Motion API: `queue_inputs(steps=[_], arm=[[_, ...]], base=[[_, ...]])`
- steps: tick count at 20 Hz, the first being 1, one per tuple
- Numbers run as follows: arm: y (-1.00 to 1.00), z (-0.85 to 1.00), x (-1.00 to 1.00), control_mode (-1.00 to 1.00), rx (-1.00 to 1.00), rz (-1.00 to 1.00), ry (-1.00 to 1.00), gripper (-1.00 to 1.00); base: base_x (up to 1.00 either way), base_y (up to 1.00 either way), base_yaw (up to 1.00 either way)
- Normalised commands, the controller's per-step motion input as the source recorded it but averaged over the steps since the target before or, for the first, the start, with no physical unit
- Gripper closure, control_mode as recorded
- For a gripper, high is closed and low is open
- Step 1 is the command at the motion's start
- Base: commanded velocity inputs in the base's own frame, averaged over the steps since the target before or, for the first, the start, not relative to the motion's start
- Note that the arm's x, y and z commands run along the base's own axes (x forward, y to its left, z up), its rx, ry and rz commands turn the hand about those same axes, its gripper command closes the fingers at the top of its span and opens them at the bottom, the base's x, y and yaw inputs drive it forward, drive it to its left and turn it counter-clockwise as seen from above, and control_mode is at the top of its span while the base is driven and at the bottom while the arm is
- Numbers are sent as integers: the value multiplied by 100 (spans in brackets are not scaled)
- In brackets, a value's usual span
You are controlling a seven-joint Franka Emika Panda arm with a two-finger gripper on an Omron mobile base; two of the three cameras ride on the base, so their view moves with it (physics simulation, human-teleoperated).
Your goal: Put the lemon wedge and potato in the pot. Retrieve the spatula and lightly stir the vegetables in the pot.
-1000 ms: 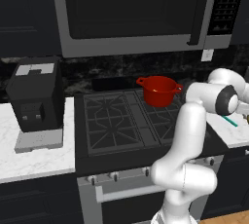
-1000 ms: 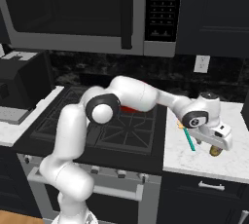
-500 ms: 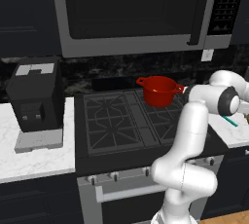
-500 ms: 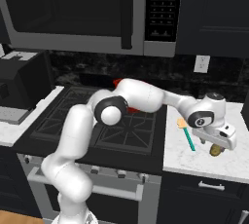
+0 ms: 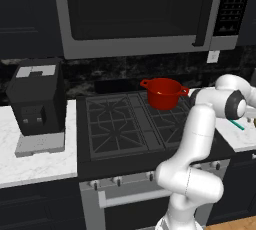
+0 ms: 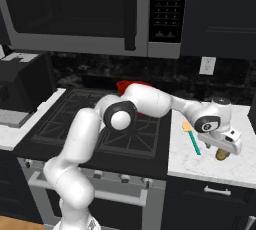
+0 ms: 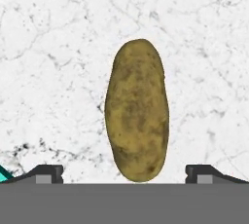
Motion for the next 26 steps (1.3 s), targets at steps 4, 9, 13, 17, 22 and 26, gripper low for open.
queue_inputs(steps=[4, 9, 13, 17, 22, 26], arm=[[-7, -22, 9, -100, 0, 0, 0, -100], [-12, -18, 1, -100, 0, 0, 0, -100], [-6, -18, 3, -100, 0, 0, 0, 100], [-2, -5, 2, -100, 0, 0, 0, 100], [0, 1, -10, -100, 0, 0, -1, 100], [57, 51, -6, -100, 0, 1, -2, 100]], base=[[0, 0, 0], [0, 0, 0], [0, 0, 0], [0, 0, 0], [0, 0, 0], [0, 0, 0]])
